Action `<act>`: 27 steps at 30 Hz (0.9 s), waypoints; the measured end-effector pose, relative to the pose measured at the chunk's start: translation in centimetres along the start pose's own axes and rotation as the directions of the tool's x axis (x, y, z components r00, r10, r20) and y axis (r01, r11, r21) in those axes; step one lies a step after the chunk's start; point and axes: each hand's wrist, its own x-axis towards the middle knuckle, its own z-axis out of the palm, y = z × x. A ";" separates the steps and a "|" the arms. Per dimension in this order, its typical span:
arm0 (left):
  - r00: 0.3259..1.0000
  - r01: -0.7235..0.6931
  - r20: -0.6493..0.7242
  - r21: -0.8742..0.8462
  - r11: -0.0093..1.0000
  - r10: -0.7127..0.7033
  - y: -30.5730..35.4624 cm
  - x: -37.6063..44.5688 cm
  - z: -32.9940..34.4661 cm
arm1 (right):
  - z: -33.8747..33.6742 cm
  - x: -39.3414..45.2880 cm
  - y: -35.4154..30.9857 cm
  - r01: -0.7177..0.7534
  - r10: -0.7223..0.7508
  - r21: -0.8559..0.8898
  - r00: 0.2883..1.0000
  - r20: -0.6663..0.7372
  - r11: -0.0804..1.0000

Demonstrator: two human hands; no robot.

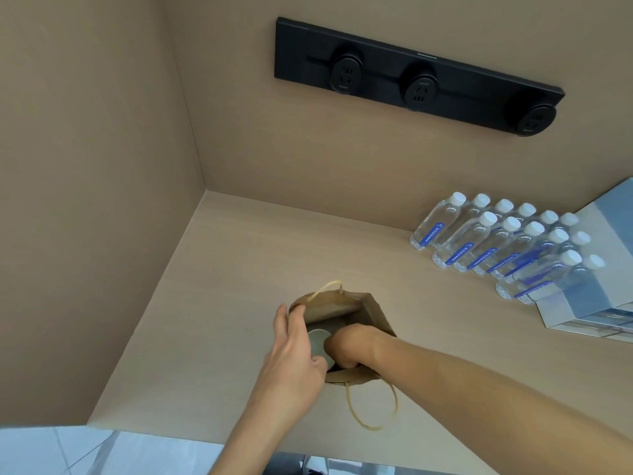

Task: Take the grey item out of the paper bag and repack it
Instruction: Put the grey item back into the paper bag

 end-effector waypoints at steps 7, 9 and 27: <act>0.998 -0.045 0.032 -0.019 0.999 0.046 0.6 -0.1 0.4 | -0.4 -2.0 0.5 -0.017 0.017 0.026 1.000 0.006 1.000; 0.997 -0.066 0.036 -0.024 0.998 0.066 0.9 -0.2 0.6 | -1.3 -3.8 0.3 0.008 -0.010 -0.052 1.000 -0.025 0.999; 0.993 -0.092 0.060 -0.073 0.993 0.097 1.6 0.2 1.0 | 0.0 -2.4 1.2 0.046 -0.019 0.125 0.978 -0.210 0.991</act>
